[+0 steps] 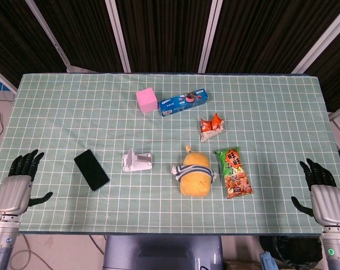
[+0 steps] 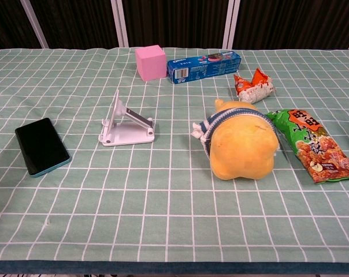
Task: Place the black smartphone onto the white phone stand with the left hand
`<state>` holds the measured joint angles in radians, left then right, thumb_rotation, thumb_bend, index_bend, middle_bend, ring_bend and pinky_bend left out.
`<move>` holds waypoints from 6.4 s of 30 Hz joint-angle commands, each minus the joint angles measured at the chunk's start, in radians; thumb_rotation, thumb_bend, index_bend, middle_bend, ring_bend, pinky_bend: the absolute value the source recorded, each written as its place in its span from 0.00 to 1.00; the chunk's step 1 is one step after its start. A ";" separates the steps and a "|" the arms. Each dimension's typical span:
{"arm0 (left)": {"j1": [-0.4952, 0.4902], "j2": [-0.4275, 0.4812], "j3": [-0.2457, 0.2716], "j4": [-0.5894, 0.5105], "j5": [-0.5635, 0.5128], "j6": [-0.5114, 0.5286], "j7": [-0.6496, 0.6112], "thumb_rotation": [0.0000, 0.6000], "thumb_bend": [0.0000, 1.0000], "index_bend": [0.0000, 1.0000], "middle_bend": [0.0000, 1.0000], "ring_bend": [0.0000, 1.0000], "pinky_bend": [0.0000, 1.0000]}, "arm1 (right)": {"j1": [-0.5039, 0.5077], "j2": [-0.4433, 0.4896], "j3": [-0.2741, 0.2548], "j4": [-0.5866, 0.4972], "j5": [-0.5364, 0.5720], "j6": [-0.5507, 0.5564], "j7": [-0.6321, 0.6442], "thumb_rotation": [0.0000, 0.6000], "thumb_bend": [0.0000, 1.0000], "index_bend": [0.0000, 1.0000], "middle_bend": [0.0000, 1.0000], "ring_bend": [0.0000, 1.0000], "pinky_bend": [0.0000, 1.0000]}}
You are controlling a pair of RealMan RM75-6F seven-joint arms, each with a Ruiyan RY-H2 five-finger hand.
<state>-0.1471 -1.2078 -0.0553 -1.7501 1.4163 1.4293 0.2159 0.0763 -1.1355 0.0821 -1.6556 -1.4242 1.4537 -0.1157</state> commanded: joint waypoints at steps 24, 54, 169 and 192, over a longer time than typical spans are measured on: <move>-0.026 0.032 0.009 0.000 -0.003 -0.059 0.011 1.00 0.07 0.00 0.00 0.00 0.00 | 0.000 -0.001 0.002 -0.006 0.005 0.001 -0.017 1.00 0.34 0.00 0.00 0.00 0.12; -0.448 0.065 -0.003 0.133 -0.058 -0.643 0.334 1.00 0.07 0.06 0.11 0.00 0.04 | 0.004 0.002 0.006 -0.001 0.023 -0.015 0.002 1.00 0.34 0.00 0.00 0.00 0.12; -0.470 -0.159 -0.307 -0.188 -0.737 -0.421 -0.232 1.00 0.50 0.62 0.66 0.19 0.08 | 0.016 0.006 0.006 -0.007 0.019 -0.025 0.021 1.00 0.34 0.00 0.00 0.00 0.12; -0.514 -0.149 -0.306 -0.067 -0.789 -0.614 -0.375 1.00 0.50 0.62 0.66 0.19 0.08 | 0.016 0.006 0.006 -0.007 0.021 -0.025 0.019 1.00 0.34 0.00 0.00 0.00 0.12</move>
<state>-0.6600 -1.3563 -0.3606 -1.8183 0.6264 0.8168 -0.1570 0.0926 -1.1294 0.0879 -1.6631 -1.4034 1.4285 -0.0968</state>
